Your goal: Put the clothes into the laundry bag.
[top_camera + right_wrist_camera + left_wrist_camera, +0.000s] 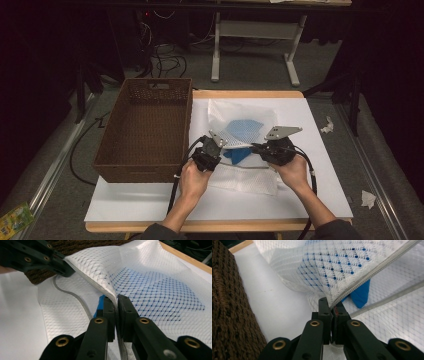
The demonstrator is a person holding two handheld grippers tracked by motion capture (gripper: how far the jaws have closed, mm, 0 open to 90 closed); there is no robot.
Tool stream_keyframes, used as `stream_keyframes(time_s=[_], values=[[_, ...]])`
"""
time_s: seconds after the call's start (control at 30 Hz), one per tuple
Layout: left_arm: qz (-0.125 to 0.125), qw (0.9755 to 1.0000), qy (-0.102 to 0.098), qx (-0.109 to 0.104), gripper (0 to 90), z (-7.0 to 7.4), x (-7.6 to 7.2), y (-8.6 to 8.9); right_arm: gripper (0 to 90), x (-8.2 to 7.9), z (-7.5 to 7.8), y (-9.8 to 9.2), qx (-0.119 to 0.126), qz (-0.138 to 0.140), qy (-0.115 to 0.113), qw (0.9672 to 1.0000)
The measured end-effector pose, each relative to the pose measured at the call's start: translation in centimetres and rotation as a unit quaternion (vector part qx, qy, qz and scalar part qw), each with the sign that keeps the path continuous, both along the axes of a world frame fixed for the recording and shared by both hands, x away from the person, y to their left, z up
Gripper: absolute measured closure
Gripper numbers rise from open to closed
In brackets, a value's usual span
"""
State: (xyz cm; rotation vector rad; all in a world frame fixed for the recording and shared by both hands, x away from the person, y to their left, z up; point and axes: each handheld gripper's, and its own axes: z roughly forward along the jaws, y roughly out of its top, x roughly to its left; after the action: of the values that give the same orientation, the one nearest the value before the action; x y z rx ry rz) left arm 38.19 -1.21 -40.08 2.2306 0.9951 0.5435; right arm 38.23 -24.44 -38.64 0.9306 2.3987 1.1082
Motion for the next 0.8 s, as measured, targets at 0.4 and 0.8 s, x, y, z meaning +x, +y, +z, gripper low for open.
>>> stream_keyframes(time_s=[0.4,0.8], values=[[-0.016,0.9998,0.008,-0.012,87.1,-0.4,-1.5,0.7,81.5,-0.8,-1.7,0.0,-0.018,-0.003,0.007,0.9998],[-0.027,0.9995,0.017,-0.002,86.3,-1.5,-2.4,0.8,78.9,-2.0,-3.2,-0.4,-0.023,-0.006,0.013,0.9996]])
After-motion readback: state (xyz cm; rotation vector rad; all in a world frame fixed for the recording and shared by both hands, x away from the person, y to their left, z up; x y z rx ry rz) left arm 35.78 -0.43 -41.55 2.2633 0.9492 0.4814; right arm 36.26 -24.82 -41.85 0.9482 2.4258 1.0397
